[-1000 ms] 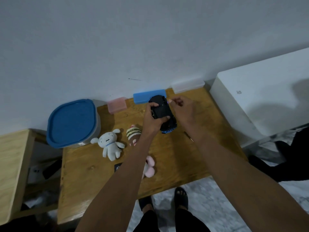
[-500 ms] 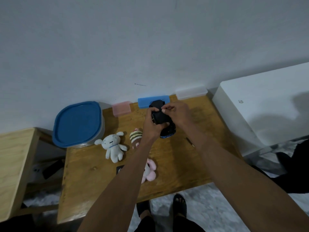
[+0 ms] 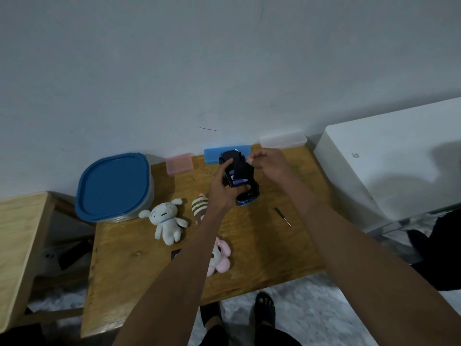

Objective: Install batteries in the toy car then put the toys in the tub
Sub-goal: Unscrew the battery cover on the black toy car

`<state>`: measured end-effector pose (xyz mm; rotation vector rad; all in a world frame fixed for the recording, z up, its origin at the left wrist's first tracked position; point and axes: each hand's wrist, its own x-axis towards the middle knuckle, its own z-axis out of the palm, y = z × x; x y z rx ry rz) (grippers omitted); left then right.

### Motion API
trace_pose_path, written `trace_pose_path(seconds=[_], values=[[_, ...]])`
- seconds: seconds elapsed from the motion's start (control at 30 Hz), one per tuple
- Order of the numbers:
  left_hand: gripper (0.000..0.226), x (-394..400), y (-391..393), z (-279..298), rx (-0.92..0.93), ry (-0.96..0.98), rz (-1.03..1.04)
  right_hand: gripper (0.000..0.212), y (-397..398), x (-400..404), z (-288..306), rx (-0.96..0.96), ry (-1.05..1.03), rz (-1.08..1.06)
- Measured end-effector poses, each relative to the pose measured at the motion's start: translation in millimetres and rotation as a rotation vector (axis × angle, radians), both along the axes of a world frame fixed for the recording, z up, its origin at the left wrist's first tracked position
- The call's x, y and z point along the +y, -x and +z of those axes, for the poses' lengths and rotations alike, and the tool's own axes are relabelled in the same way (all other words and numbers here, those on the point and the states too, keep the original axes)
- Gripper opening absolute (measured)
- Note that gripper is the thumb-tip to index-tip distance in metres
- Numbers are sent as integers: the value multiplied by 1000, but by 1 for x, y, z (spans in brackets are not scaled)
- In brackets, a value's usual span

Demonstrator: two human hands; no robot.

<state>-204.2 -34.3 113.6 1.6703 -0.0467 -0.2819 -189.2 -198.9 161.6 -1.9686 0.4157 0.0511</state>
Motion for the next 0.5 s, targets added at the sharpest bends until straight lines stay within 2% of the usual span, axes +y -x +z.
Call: trace_pose_path(seconds=[0.13, 0.27, 0.37, 0.5], values=[[97, -2, -1, 6, 41, 34, 7, 5, 1, -14, -13, -58, -18, -287], [103, -1, -3, 4, 41, 11, -9, 4, 13, -26, -32, -18, -12, -450], [103, 0, -2, 1, 41, 2, -28, 5, 33, -28, -51, -13, -66, -490], [100, 0, 2, -7, 68, -1, -39, 8, 58, -25, -81, 74, 11, -378]])
